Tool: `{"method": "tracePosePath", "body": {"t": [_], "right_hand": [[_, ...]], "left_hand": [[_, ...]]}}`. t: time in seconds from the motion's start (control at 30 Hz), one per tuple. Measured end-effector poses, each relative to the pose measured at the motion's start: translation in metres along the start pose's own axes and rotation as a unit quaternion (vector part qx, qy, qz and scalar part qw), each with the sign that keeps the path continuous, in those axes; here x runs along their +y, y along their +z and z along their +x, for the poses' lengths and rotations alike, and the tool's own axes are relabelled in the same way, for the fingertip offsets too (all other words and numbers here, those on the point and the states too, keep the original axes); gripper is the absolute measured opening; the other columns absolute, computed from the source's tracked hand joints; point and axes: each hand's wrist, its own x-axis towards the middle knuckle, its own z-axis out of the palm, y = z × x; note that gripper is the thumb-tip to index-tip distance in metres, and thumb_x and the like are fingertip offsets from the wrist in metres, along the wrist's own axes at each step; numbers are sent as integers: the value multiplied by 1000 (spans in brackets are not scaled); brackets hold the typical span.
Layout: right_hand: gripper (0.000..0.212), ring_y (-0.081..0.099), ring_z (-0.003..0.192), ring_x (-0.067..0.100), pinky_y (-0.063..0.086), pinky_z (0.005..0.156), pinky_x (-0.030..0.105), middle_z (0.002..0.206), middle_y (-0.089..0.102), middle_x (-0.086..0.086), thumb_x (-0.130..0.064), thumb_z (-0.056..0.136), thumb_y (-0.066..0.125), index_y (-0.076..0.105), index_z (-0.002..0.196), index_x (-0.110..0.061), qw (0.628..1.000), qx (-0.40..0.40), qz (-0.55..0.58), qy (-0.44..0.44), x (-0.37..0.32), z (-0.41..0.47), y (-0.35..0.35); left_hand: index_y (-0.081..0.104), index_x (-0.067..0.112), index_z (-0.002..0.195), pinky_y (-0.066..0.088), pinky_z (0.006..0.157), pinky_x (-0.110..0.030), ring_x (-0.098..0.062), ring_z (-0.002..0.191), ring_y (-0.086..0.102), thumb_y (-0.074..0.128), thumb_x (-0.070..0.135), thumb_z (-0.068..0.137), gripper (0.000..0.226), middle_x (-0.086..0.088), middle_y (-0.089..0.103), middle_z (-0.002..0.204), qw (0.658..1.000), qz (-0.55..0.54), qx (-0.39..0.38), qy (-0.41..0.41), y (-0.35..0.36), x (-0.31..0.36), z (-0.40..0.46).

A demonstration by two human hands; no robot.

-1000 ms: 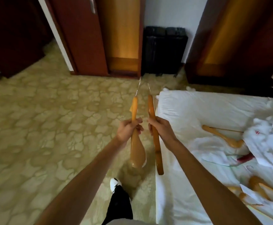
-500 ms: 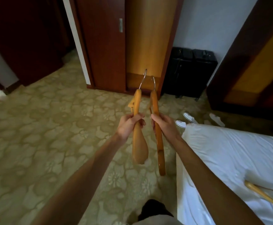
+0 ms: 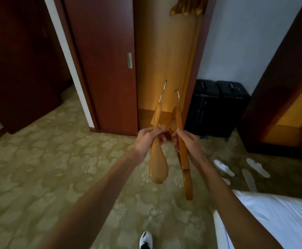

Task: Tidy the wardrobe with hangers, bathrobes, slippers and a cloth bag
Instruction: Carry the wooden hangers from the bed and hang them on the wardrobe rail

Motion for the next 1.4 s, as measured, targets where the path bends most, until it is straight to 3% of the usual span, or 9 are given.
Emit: {"method": "tracePosePath", "body": {"t": [0.17, 0.4, 0.57, 0.73, 0.93, 1.17, 1.4], "right_hand": [[29, 62, 70, 16, 51, 71, 33, 75, 65, -1, -37, 99, 57, 70, 91, -13, 1000, 11, 4, -1, -29, 145, 8], [27, 62, 60, 12, 50, 57, 25, 68, 67, -1, -32, 98, 60, 71, 88, -9, 999, 41, 36, 7, -40, 301, 16], [26, 64, 70, 10, 49, 69, 27, 74, 68, -5, -32, 99, 58, 71, 91, -11, 998, 40, 40, 16, -37, 420, 12], [30, 59, 83, 22, 47, 84, 40, 82, 63, 6, -40, 97, 58, 72, 90, -15, 999, 44, 3, 7, -43, 557, 4], [28, 58, 71, 17, 49, 71, 32, 74, 63, 2, -37, 99, 57, 72, 89, -15, 999, 50, -4, -16, -81, 697, -16], [28, 59, 70, 17, 48, 71, 34, 74, 63, 2, -37, 99, 58, 73, 88, -15, 996, 57, 3, -63, -118, 851, -47], [31, 60, 73, 17, 48, 76, 38, 76, 64, 2, -37, 98, 59, 72, 92, -10, 992, 14, 5, -125, -156, 992, -58]], "left_hand": [[73, 8, 91, 44, 64, -33, -19, 61, 58, 73, 32, 88, 25, -11, 67, 75, 1000, 24, -5, 8, -20, 53, 137], [71, 8, 80, 46, 63, -30, -16, 59, 58, 71, 30, 92, 25, -7, 66, 72, 998, 62, -5, 2, -38, 86, 295], [77, 7, 89, 47, 73, -35, -17, 65, 60, 72, 32, 89, 26, -9, 68, 75, 999, 50, -8, 8, -58, 90, 422], [77, 10, 89, 46, 72, -36, -19, 67, 59, 70, 34, 89, 25, -12, 67, 76, 997, 60, -28, 31, -72, 113, 563], [76, 7, 89, 47, 69, -33, -17, 65, 59, 70, 32, 91, 25, -10, 68, 74, 997, 65, -31, 41, -60, 161, 710], [74, 1, 103, 50, 70, -32, -15, 68, 61, 67, 36, 93, 37, -7, 68, 77, 995, 64, -29, 67, -49, 211, 851], [75, 12, 92, 50, 72, -33, -18, 70, 60, 61, 37, 96, 29, -7, 65, 79, 992, 47, -3, 119, -46, 266, 975]]}}
